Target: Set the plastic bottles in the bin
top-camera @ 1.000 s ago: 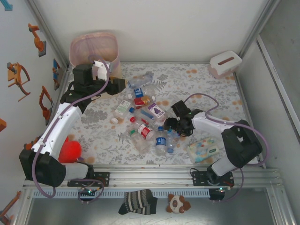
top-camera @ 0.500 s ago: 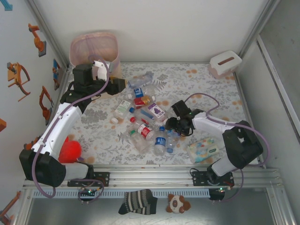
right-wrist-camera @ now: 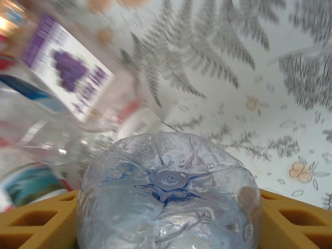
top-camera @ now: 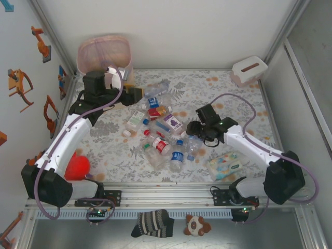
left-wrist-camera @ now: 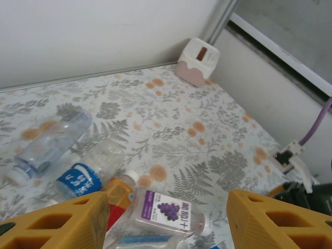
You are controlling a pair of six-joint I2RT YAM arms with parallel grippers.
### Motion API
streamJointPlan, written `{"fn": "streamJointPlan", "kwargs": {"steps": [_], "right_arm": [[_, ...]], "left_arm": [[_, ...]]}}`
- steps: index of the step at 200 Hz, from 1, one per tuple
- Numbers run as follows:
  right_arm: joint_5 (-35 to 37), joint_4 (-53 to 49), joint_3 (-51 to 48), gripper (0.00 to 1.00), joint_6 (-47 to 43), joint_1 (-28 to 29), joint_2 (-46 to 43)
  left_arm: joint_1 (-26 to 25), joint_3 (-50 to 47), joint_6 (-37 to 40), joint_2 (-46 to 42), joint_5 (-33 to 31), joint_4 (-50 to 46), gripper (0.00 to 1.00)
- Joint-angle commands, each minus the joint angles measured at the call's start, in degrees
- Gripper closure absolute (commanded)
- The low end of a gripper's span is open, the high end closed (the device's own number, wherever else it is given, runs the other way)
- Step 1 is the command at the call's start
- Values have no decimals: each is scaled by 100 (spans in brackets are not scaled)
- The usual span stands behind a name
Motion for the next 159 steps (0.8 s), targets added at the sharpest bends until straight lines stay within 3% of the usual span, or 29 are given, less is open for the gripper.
{"fn": "streamJointPlan", "kwargs": {"steps": [1, 66, 159], "right_arm": [[400, -257, 494, 31, -298, 5, -306], [642, 132, 1662, 31, -847, 1, -546], [207, 2029, 1764, 31, -1304, 4, -789]], "left_arm": [[-170, 122, -54, 63, 359, 379, 38], [-854, 371, 181, 417, 568, 590, 26], [-1670, 355, -30, 821, 994, 1539, 15]]}}
